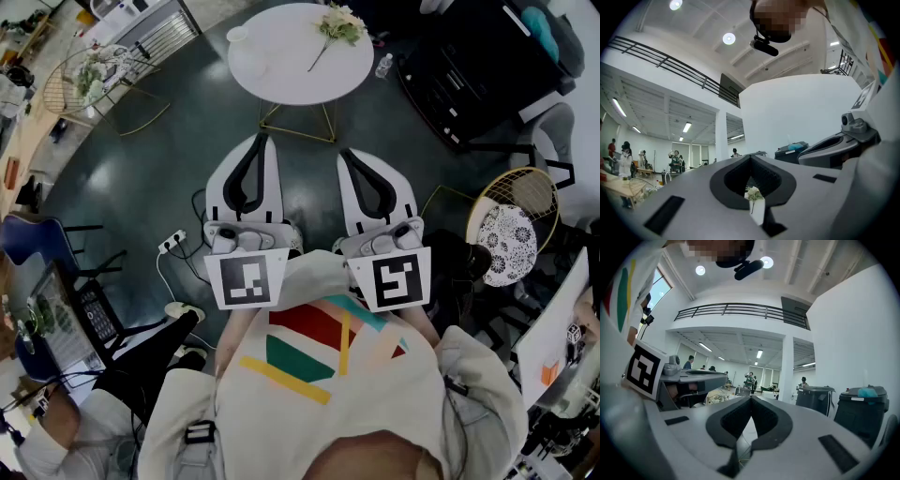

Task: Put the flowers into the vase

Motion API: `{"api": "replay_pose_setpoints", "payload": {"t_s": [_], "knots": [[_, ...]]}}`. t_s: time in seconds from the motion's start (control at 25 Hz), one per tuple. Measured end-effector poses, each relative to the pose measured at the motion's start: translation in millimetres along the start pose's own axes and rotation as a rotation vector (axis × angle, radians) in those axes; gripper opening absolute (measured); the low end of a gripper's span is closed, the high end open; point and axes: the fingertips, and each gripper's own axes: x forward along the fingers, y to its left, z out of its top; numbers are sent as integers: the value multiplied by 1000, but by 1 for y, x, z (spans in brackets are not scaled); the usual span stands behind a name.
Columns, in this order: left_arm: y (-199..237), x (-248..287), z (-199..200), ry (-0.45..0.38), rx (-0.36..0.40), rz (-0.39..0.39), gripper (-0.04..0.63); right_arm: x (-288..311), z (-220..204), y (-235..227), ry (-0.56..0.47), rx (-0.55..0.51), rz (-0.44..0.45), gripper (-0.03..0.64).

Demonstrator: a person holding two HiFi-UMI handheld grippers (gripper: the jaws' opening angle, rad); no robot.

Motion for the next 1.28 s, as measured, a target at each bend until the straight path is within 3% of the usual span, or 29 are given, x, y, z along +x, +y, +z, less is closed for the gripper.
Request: {"api": "replay_pose_setpoints", "payload": {"t_s": [0.28, 0.48, 0.64, 0.76, 0.88, 1.12, 1.28], "knots": [[21, -10, -11, -6, 60, 25, 8, 13, -9, 14, 17, 31, 18, 12], [41, -22, -6, -19, 229, 18, 6, 26, -16, 23, 12, 93, 14, 12], [72, -39, -11, 7, 158, 42, 6, 41, -10, 33, -50, 145, 33, 12], [99, -48, -18, 37, 167, 80, 6, 48, 0, 34, -76, 153, 0, 12], [120, -51, -32, 57, 139, 95, 6, 51, -1, 38, -50, 142, -39, 12], [117, -50, -68, 94, 11, 42, 6, 41, -30, 49, 68, 144, -7, 12], [116, -37, -99, 162, 3, 31, 6, 52, -49, 34, 120, 180, -57, 12]]}}
